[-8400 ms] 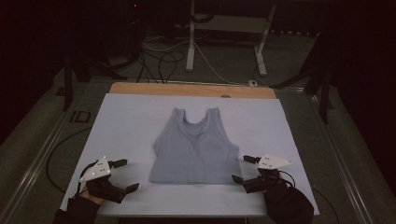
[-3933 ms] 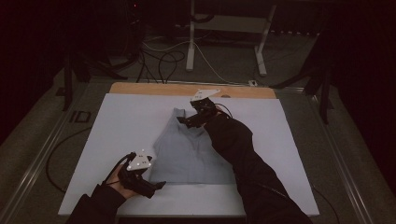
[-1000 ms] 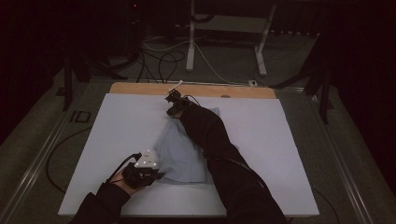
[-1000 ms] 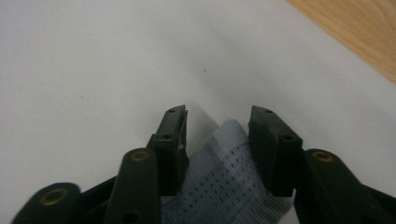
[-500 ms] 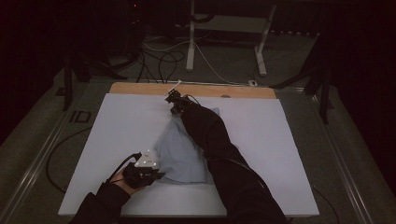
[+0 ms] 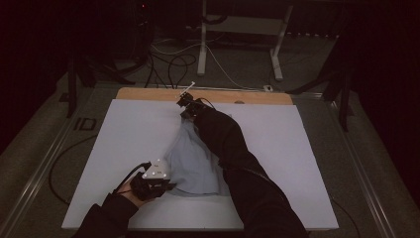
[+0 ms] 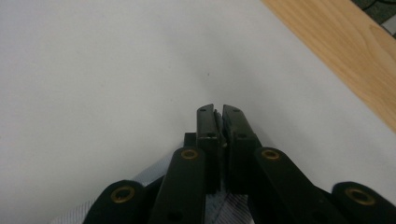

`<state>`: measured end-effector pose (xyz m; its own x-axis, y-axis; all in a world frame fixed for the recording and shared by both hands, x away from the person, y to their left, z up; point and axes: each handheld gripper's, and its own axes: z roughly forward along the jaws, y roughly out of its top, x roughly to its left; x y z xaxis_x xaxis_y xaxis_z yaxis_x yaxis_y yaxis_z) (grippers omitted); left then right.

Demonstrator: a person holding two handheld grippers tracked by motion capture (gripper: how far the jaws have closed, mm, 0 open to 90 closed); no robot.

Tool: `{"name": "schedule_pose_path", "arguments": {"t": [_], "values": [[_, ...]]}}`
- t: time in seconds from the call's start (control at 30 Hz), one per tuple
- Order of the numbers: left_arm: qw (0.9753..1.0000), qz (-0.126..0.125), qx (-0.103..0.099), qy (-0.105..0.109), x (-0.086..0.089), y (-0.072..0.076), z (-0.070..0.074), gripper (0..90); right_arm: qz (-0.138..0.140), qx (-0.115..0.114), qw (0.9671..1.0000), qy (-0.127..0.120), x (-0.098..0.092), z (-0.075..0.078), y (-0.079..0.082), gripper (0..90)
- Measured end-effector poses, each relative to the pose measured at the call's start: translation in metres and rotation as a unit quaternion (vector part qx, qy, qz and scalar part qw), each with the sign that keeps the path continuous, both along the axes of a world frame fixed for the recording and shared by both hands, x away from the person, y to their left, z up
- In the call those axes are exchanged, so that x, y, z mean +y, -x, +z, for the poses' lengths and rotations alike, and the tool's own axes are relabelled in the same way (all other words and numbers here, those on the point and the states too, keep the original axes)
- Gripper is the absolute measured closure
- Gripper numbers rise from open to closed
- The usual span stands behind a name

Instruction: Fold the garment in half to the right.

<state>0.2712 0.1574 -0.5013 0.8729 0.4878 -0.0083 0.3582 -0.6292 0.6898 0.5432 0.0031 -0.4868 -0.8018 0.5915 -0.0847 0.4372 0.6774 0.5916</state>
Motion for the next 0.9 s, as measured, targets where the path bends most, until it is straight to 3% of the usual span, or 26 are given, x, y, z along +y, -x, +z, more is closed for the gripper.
{"name": "schedule_pose_path", "arguments": {"t": [0.5,0.9], "values": [[0.9996,-0.022,-0.016,-0.006,-0.006,0.0,0.014,85.0,0.015,-0.001,0.9999,-0.006,-0.005,0.011,0.007,87.1],[0.9987,-0.042,-0.023,-0.017,-0.017,-0.003,0.026,85.0,0.022,-0.021,0.9992,-0.025,-0.021,0.03,0.013,87.1]]}}
